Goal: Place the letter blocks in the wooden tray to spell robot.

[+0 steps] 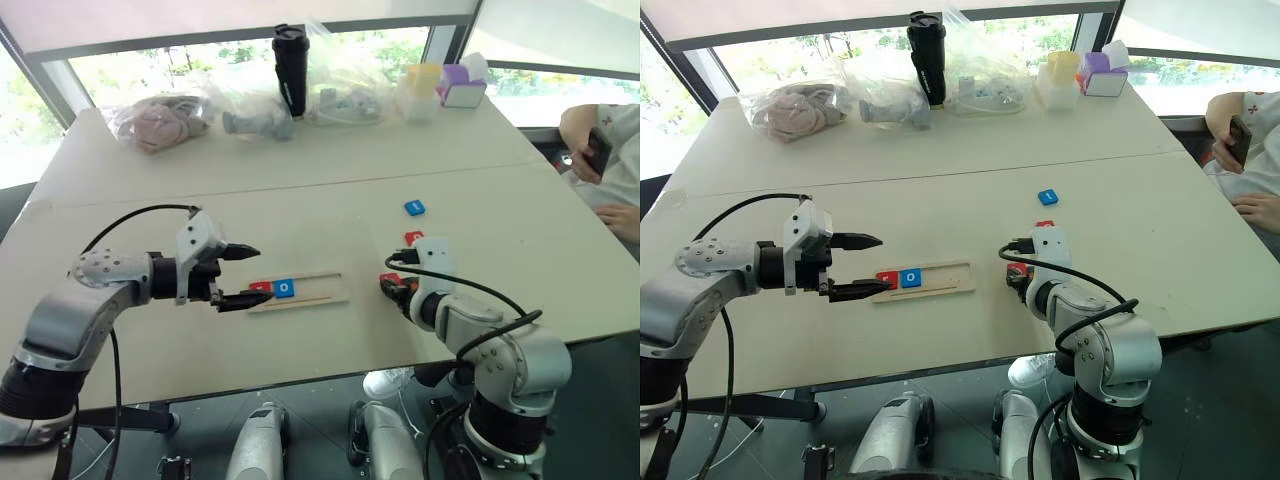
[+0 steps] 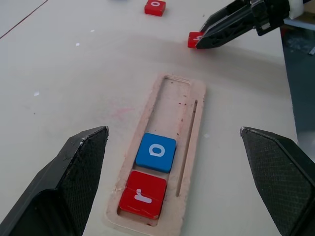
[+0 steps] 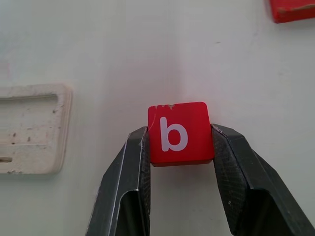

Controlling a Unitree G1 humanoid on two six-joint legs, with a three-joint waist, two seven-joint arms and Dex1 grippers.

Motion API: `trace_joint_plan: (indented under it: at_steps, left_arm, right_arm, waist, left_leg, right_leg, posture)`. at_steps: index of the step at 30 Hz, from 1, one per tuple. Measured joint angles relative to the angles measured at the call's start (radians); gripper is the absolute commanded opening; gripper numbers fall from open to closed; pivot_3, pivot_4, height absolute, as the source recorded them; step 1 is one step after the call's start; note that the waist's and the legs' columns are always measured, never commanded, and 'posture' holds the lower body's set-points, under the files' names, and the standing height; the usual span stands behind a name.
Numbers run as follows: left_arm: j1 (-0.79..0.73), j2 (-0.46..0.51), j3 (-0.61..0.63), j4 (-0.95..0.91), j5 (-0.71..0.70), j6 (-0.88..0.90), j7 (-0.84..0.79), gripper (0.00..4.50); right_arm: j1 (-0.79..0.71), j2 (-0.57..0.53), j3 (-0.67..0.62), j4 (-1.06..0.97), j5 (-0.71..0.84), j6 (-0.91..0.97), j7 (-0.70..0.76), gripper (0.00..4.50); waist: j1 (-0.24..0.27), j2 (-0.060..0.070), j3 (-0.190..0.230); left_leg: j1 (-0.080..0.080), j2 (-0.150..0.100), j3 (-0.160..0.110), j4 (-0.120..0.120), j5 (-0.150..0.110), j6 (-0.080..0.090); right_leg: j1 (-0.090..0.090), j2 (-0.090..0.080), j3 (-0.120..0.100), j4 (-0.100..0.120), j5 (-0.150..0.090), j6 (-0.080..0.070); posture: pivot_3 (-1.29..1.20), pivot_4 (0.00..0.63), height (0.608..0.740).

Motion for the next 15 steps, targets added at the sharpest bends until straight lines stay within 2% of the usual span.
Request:
trace_joint_plan:
  at_steps: [1,3,4,6,7,10,12,15]
  left_arm:
    - [0.0,0.0,0.0,0.0,0.002,0.0,0.0,4.5]
    - [0.0,0.0,0.0,0.0,0.004,-0.001,0.0,4.5]
    - [0.001,0.0,0.0,0.0,0.005,-0.002,0.0,4.5]
    - [0.008,0.0,0.0,0.0,0.006,-0.003,0.0,4.5]
    - [0.018,0.0,0.0,0.0,0.009,-0.005,0.001,4.5]
    - [0.031,0.006,0.002,0.004,0.014,-0.007,0.0,4.5]
    - [0.029,0.008,0.002,0.012,0.017,-0.014,-0.003,4.5]
    - [0.029,0.012,0.001,0.019,0.019,-0.019,-0.02,4.5]
  right_arm:
    - [0.0,0.004,0.001,0.0,0.0,0.0,-0.003,3.17]
    - [0.0,0.017,0.0,0.0,0.0,0.0,-0.013,4.22]
    - [0.0,0.017,0.0,0.0,0.0,0.0,-0.015,4.49]
    - [-0.003,0.0,-0.002,0.0,0.006,0.0,-0.004,4.49]
    - [-0.009,-0.049,0.001,0.0,0.024,0.0,0.02,4.49]
    - [-0.033,-0.368,0.009,-0.026,0.139,-0.043,0.234,4.49]
    - [-0.029,-0.568,-0.025,-0.018,0.212,-0.217,0.455,4.49]
    - [0.062,-0.766,-0.052,0.069,0.26,-0.512,0.771,4.49]
  waist:
    - [0.0,0.0,0.0]
    - [0.0,0.0,0.0]
    - [0.0,0.0,0.0]
    - [0.0,0.0,0.0]
    - [-0.001,0.0,0.0]
    - [0.005,0.002,0.003]
    - [0.005,0.001,0.003]
    - [0.005,0.0,0.002]
  left_leg:
    - [0.0,0.0,0.0,0.0,0.0,0.0]
    - [0.0,0.0,0.0,0.0,0.0,0.0]
    - [0.0,0.0,0.0,0.0,0.0,0.0]
    - [0.0,0.0,0.0,0.0,0.0,0.0]
    - [0.0,0.0,0.0,0.0,0.0,0.0]
    - [-0.001,-0.002,0.0,0.0,0.0,0.0]
    - [-0.001,-0.002,0.0,-0.001,0.0,0.0]
    - [0.001,-0.001,-0.001,-0.008,0.0,0.0]
  right_leg:
    - [0.0,0.0,0.0,0.0,0.0,0.0]
    - [0.0,0.0,0.0,0.0,0.0,0.0]
    - [0.0,0.0,0.0,0.0,0.0,0.0]
    - [0.0,0.0,0.0,0.0,0.0,0.0]
    - [0.0,0.0,0.0,0.0,0.0,0.0]
    - [0.0,-0.002,0.001,-0.002,0.0,0.0]
    - [0.001,-0.001,0.001,-0.006,0.0,0.0]
    - [0.004,0.0,-0.001,-0.014,0.0,0.0]
  posture:
    - [0.0,0.15,0.74]
    - [0.0,0.15,0.74]
    - [0.0,0.15,0.74]
    - [0.0,0.15,0.74]
    - [0.0,0.15,0.74]
    - [0.0,0.15,0.74]
    - [0.0,0.15,0.74]
    - [0.0,0.15,0.74]
